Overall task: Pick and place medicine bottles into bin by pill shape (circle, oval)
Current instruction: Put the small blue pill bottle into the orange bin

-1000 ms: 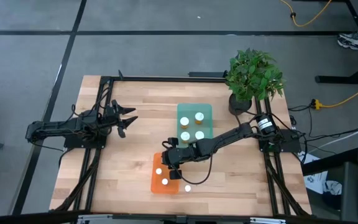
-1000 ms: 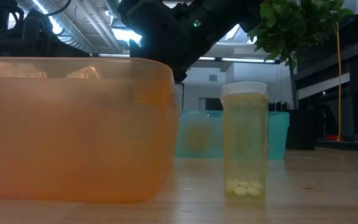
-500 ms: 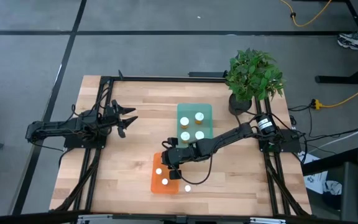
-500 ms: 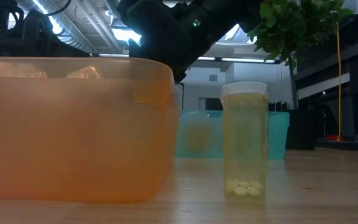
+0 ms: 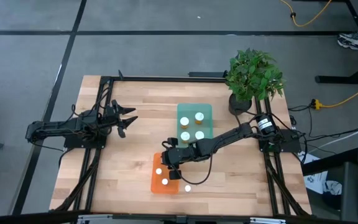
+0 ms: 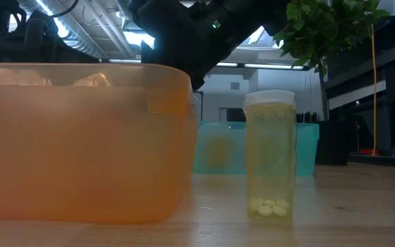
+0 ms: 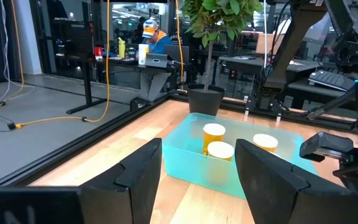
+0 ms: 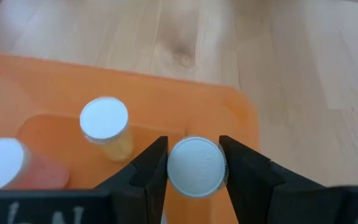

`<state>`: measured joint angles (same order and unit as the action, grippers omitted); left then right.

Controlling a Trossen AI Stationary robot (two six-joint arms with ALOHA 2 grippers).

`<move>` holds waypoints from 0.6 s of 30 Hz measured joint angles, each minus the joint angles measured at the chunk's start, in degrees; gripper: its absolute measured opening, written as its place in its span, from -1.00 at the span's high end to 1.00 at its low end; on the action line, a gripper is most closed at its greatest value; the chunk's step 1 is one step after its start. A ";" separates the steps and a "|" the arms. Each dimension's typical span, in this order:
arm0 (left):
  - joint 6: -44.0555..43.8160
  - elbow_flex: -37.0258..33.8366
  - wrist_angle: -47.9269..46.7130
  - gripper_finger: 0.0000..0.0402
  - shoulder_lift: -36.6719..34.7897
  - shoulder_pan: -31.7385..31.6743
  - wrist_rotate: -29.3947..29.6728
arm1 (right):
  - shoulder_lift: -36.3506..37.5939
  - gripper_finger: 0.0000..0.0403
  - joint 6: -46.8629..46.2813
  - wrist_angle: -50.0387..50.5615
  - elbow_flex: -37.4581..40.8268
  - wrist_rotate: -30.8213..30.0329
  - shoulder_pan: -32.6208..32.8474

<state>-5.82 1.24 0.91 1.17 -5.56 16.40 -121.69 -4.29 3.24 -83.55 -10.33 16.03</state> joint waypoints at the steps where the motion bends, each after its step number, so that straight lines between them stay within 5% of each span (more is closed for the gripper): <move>1: 0.00 0.00 0.01 0.03 0.00 -0.01 0.00 | 0.00 0.29 -0.01 0.17 0.00 0.29 0.00; 14: 0.00 0.00 0.02 0.03 0.00 -0.01 0.00 | 0.00 0.28 -0.15 0.25 0.00 1.38 0.02; 18: 0.00 0.01 0.02 0.03 0.00 0.00 0.00 | 0.00 0.09 -0.15 0.23 0.00 1.38 0.02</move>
<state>-5.82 1.25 0.93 1.17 -5.56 16.40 -121.69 -4.45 3.46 -83.55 -8.95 16.05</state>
